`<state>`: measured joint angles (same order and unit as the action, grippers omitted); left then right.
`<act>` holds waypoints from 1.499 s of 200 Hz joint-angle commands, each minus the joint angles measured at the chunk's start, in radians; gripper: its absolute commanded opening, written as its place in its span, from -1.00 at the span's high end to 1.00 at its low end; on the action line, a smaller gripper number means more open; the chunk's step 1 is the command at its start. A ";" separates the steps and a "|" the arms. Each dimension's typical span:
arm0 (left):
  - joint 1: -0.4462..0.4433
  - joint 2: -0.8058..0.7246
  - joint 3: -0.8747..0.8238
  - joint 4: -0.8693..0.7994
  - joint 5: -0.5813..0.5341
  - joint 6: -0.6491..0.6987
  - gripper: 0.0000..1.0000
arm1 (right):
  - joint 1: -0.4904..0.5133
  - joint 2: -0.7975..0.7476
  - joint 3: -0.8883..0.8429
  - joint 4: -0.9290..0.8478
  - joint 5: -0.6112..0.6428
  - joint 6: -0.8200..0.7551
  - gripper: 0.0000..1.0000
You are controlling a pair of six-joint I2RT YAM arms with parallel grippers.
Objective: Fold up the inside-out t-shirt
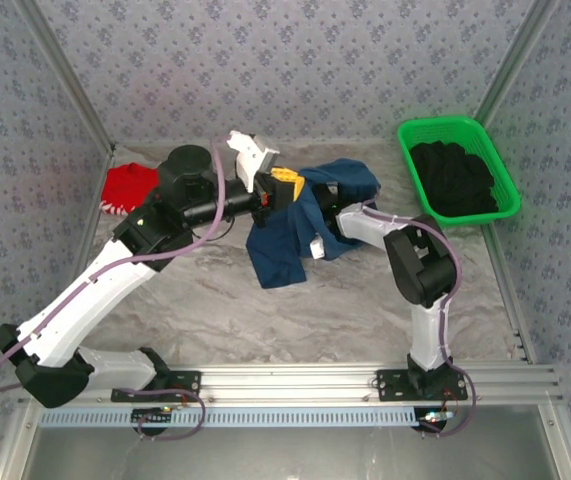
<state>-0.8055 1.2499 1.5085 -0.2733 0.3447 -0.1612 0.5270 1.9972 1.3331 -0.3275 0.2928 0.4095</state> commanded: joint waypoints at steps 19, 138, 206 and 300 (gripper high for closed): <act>0.016 -0.030 0.047 0.093 0.113 -0.061 1.00 | -0.045 0.094 0.077 -0.080 -0.081 -0.041 -0.21; 0.015 -0.070 0.091 0.059 0.092 -0.041 1.00 | -0.055 0.172 0.136 -0.136 -0.083 -0.075 -0.08; 0.062 -0.112 0.000 0.005 -0.234 0.009 1.00 | -0.059 0.063 0.020 -0.081 -0.148 -0.081 0.98; 0.489 0.097 -0.206 -0.008 -0.539 -0.060 1.00 | -0.035 -0.377 -0.123 -0.026 -0.374 -0.222 1.00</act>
<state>-0.3611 1.2713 1.3426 -0.3107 -0.0933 -0.2108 0.4789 1.7317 1.2194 -0.3744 0.0402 0.2325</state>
